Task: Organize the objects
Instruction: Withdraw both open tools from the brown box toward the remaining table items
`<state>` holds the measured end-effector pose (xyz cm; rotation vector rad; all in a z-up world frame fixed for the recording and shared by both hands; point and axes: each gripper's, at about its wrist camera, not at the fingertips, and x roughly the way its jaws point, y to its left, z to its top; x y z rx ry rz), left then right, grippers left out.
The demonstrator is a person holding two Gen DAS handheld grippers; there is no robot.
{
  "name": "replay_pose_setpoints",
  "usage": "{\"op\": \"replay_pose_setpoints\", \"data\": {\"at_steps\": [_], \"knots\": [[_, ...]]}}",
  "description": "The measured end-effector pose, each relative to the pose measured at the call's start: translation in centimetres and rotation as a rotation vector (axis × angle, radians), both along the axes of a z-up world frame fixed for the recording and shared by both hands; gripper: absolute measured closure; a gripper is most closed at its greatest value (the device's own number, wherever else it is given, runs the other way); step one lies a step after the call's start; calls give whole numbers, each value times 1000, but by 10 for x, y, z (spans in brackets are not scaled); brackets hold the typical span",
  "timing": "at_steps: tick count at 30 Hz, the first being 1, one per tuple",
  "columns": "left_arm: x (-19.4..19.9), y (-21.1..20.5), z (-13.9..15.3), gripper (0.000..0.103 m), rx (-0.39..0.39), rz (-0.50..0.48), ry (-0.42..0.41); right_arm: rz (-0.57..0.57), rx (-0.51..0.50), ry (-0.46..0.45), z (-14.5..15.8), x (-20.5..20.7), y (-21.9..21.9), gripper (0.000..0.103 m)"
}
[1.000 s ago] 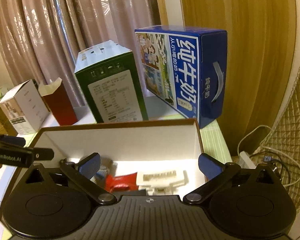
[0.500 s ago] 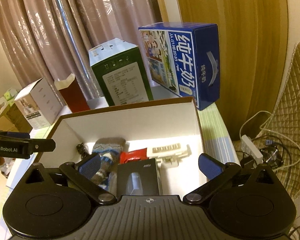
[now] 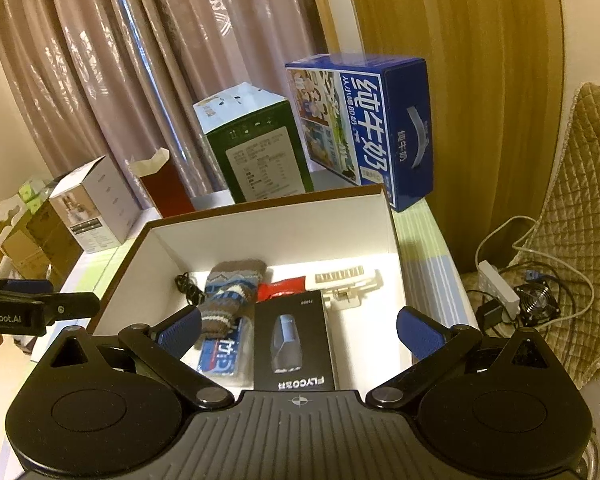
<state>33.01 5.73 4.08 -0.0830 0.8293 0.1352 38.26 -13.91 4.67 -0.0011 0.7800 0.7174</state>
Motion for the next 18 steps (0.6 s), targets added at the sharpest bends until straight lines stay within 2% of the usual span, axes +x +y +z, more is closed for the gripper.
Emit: {"op": "replay_pose_setpoints", "data": {"at_steps": [9, 18], "knots": [[-40, -3, 9, 3, -2, 23, -26, -4, 13, -2, 5, -25, -15, 2], [-76, 4, 11, 3, -15, 95, -31, -5, 7, -2, 5, -49, -30, 2]]}}
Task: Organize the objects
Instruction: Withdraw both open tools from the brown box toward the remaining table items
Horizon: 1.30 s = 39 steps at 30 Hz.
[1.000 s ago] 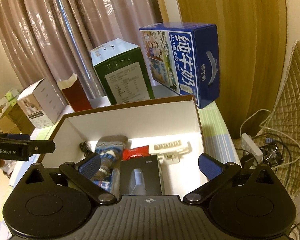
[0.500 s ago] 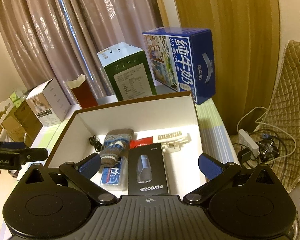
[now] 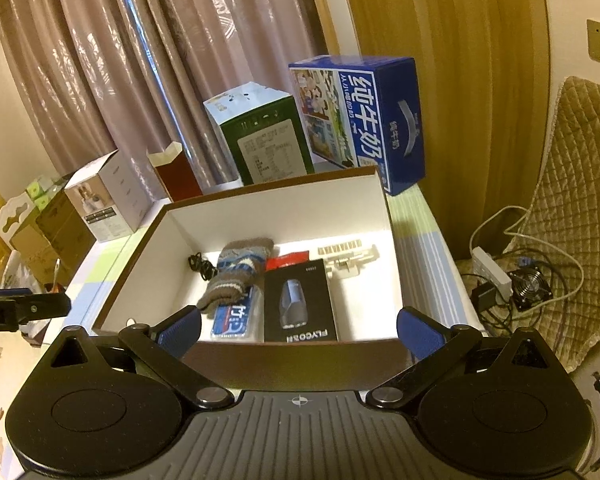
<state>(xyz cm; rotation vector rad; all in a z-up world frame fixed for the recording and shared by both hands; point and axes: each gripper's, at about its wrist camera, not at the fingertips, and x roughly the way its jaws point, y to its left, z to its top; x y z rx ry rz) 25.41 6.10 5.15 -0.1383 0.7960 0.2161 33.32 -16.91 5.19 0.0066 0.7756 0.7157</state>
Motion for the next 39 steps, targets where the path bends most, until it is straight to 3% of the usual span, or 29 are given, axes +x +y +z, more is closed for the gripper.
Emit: {"op": "replay_pose_setpoints", "data": {"at_steps": [23, 39], "knots": [[-88, 10, -40, 3, -65, 153, 111, 57, -73, 95, -40, -56, -16, 2], [-107, 2, -79, 3, -107, 172, 199, 144, -119, 152, -70, -80, -1, 2]]}}
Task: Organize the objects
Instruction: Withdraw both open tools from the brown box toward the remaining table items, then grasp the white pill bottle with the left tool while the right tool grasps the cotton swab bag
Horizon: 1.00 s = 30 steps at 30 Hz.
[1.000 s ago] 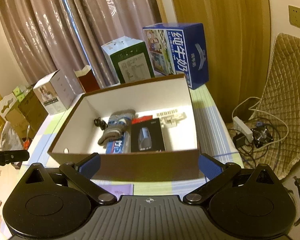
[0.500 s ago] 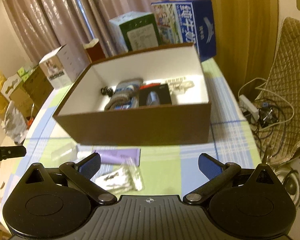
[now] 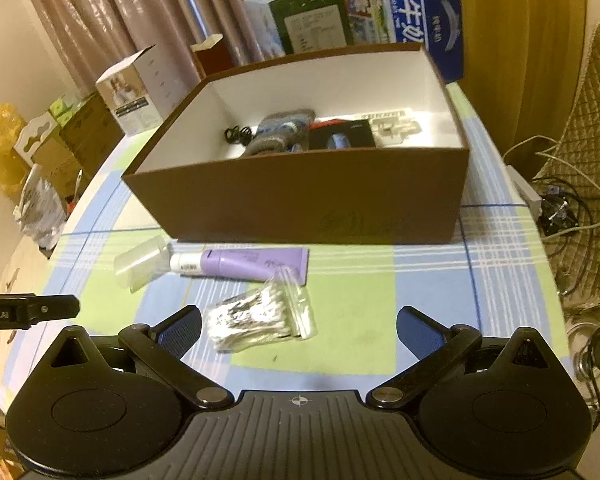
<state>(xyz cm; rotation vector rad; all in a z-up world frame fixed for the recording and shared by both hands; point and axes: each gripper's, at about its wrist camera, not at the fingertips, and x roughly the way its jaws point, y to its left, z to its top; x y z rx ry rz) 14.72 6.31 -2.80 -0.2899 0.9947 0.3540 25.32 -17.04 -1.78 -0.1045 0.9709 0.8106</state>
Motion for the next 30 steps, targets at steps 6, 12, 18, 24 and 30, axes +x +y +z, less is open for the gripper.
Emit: {"op": "replay_pose_setpoints", "data": {"at_steps": [6, 12, 18, 24, 30], "knots": [[3, 1, -13, 4, -15, -16, 24, 41, -12, 9, -13, -5, 13, 2], [8, 3, -22, 4, -21, -26, 40, 62, 12, 112, -28, -5, 25, 4], [17, 9, -30, 4, -25, -24, 51, 18, 32, 268, -50, 6, 36, 25], [25, 17, -39, 4, -34, -19, 64, -80, 48, 365, -66, 20, 50, 31], [31, 24, -47, 4, -40, -16, 79, -178, 53, 400, -76, 29, 66, 34]]}}
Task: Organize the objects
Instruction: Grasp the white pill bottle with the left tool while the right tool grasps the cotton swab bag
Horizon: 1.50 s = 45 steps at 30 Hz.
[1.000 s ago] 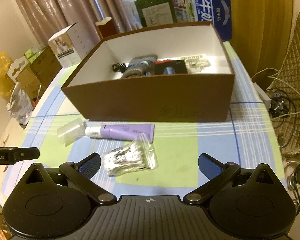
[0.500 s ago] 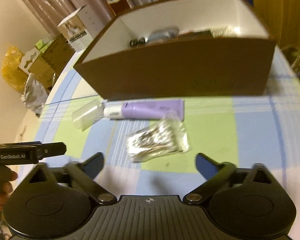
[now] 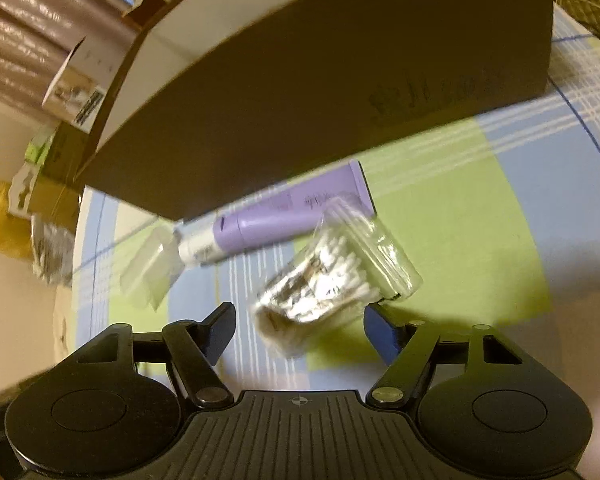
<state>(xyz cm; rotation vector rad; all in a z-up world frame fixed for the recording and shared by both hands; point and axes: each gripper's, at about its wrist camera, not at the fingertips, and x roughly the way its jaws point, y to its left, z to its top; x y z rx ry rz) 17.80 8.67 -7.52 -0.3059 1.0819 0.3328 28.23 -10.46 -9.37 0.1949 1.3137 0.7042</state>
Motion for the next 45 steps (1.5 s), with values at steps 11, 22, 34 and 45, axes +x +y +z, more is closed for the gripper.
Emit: {"op": "replay_pose_setpoints", "data": {"at_steps": [11, 22, 34, 45], "knots": [[8, 6, -7, 5, -11, -10, 15, 130, -235, -284, 1, -16, 45, 54], [25, -8, -15, 9, -35, -85, 6, 195, -278, -382, -3, -15, 8, 69], [61, -32, -16, 21, -27, -273, -88, 4, -310, -365, 2, 19, -57, 70], [95, -46, -34, 29, 25, -552, -131, -54, -308, -355, 8, 32, -81, 70]]}}
